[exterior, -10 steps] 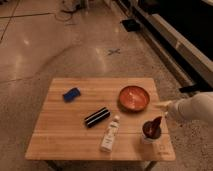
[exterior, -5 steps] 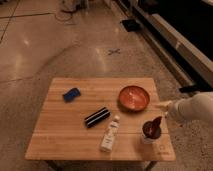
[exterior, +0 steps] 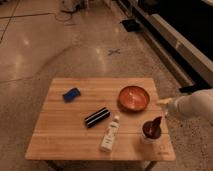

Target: Push the ceramic bowl across the table

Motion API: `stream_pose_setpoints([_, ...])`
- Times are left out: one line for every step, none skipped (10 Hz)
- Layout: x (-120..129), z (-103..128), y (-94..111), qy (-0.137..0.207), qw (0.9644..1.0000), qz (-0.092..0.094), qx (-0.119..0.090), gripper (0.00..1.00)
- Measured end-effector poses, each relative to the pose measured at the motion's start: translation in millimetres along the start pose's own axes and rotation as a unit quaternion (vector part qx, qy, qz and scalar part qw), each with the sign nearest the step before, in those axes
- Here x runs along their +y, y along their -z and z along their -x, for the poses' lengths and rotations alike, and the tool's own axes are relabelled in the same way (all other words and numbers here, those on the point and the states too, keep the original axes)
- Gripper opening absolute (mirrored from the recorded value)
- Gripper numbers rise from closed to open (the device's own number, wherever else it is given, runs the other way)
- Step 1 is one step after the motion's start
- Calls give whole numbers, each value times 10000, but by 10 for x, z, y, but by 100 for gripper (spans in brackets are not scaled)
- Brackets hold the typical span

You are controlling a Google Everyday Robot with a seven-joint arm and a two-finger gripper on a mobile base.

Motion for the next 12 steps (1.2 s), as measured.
stream_pose_setpoints([-104,-61,-81,102,9999,45,79,70])
stream_pose_setpoints([-253,-109,-203,262,9994,128,171,70])
stream_pose_setpoints([-343,-145,-301,391,9987,218,251,70])
stream_pose_setpoints([-384,-160,-353,455,9982,268,289,70])
stream_pose_setpoints([-528,-167,-546,662,9962,434,368,70])
stream_pose_setpoints([-626,-151,-697,789,9946,552,389,70])
stream_pose_setpoints([-727,-110,-857,895,9931,669,364,70])
stream_pose_setpoints([-813,-63,-1029,988,9914,804,312,70])
stream_pose_setpoints([-890,-24,-1180,1071,9896,926,269,70])
stream_pose_setpoints([-966,9,-1310,1169,9876,1021,234,70])
stream_pose_setpoints([-1070,63,-1501,1335,9840,1166,166,70])
stream_pose_setpoints([-1115,79,-1597,1404,9823,1233,126,70])
